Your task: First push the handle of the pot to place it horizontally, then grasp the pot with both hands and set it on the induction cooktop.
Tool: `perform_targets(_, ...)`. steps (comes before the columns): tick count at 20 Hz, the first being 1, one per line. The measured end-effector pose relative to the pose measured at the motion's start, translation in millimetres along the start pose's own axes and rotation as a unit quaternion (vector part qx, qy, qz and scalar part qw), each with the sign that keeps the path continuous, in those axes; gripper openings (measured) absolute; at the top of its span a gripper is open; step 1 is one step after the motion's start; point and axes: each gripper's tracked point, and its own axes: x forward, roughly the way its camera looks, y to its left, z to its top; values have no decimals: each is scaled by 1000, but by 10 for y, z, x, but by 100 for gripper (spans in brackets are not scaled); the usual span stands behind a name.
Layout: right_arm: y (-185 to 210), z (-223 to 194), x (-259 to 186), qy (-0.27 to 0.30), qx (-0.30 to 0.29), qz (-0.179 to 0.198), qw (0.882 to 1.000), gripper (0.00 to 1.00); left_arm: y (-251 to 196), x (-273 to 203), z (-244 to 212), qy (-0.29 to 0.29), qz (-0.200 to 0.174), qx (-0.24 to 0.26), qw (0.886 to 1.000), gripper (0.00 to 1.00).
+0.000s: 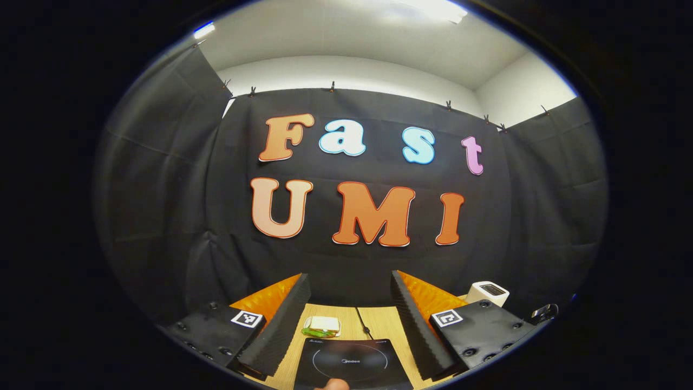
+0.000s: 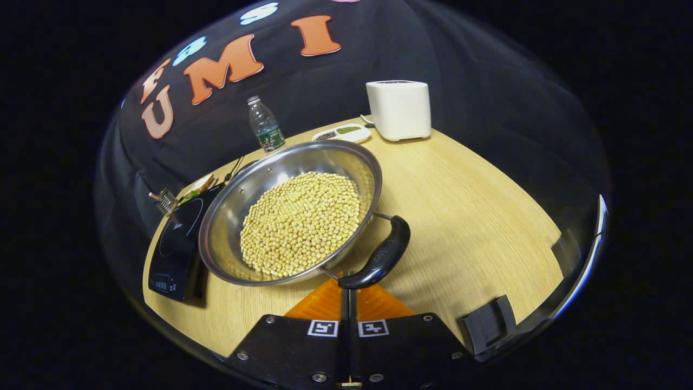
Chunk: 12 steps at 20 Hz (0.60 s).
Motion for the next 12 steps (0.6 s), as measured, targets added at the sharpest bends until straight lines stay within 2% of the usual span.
perform_targets(12,-259,387,372,-6,52,-26,998,0,-207,242,-129,9,-13,10,1000,98)
